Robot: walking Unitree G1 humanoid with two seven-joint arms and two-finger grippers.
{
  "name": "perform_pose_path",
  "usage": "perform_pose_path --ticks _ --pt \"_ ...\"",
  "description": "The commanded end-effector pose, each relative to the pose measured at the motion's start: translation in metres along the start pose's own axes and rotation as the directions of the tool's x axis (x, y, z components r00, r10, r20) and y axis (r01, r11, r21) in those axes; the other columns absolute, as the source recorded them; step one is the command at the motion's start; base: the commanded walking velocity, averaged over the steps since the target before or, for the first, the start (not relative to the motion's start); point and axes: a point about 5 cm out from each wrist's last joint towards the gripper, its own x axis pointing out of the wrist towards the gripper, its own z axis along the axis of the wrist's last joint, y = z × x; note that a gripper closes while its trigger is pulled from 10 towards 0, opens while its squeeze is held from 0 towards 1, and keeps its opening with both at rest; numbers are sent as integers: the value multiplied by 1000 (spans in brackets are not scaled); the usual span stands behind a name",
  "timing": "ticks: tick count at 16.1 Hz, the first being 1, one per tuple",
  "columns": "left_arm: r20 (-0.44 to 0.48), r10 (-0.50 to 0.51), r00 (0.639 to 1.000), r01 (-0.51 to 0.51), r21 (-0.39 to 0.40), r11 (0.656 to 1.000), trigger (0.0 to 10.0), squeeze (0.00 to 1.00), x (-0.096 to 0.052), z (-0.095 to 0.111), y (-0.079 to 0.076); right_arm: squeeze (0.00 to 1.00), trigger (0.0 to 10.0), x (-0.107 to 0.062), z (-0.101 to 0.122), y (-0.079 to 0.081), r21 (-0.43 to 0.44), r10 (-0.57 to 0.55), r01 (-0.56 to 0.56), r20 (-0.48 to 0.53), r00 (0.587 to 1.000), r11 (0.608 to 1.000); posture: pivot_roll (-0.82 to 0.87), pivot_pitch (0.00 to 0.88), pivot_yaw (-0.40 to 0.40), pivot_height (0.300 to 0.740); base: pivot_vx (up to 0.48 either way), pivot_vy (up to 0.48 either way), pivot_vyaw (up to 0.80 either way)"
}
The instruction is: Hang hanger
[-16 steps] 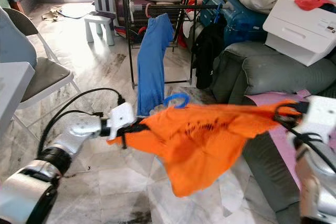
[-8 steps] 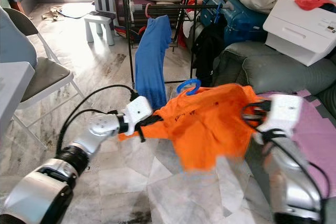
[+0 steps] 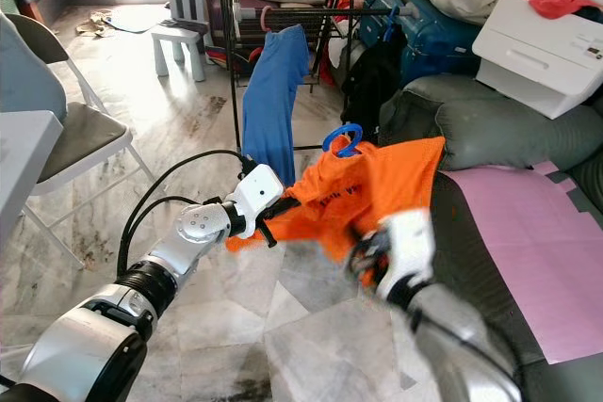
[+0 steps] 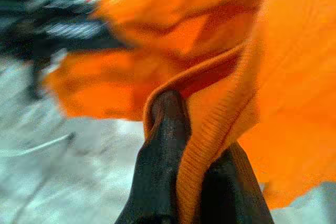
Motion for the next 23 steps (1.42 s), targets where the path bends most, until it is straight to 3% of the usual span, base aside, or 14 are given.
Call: perform_pose_path --ticks 1,2,5,6,7,9,10,11,13,15,16,19,21,23 --pt "45 45 998 -45 -1 999 0 0 4 15 8 0 0 -2 3 10 1 75 -75 -5 997 997 -34 0 -69 740 0 0 0" --pt "43 52 998 -52 -10 999 0 0 5 15 9 0 0 -8 -4 17 7 137 -137 -47 989 991 -35 0 -71 740 0 0 0" --pt "42 70 997 -68 -33 997 0 0 5 16 10 0 0 -17 -19 22 -40 188 -196 -140 972 980 -39 0 -73 740 0 0 0" --pt "47 72 996 -70 -36 997 0 0 6 17 10 0 2510 -20 -28 16 -126 134 -162 -206 969 979 -39 0 -74 740 0 0 0" --pt "52 70 996 -69 -36 997 0 0 6 18 10 0 9882 -20 -31 10 -179 85 -127 -228 970 976 -40 0 -73 740 0 0 0" --pt "73 58 996 -55 -44 998 0 0 7 21 9 0 10000 -19 -34 -7 -319 -46 -33 -237 970 947 -43 0 -72 740 0 0 0" --pt "82 56 995 -52 -46 998 0 0 7 22 10 82 10000 -19 -34 -14 -347 -103 21 -220 970 938 -45 0 -72 740 0 0 0" --pt "88 54 995 -50 -49 998 0 0 7 23 10 1000 10000 -20 -34 -17 -361 -135 51 -211 968 931 -46 0 -73 740 0 0 0" --pt "89 69 994 -62 -72 995 0 0 7 25 13 1000 10000 -17 -43 -15 -458 -229 128 -172 958 880 -47 0 -75 740 0 0 0" --pt "87 72 994 -66 -72 995 0 0 7 25 14 1000 10000 -15 -45 -5 -471 -220 133 -134 966 872 -46 0 -76 740 0 0 0" --pt "78 85 993 -79 -76 994 0 0 6 24 16 1000 10000 -15 -41 -11 -484 -289 213 -87 953 849 -47 0 -75 740 0 0 0" --pt "47 114 992 -110 -95 989 0 0 5 18 17 1000 10000 -14 -36 -12 -490 -316 260 -33 948 832 -52 0 -78 740 0 0 0" --pt "64 80 995 -75 -81 994 0 0 5 19 15 1000 10000 -13 -37 1 -477 -199 151 -52 979 866 -47 0 -80 740 0 0 0" --pt "96 -31 995 31 0 1000 0 0 1 21 12 1000 10000 -20 -27 5 -506 -89 51 -50 995 861 -47 0 -80 740 0 0 0"
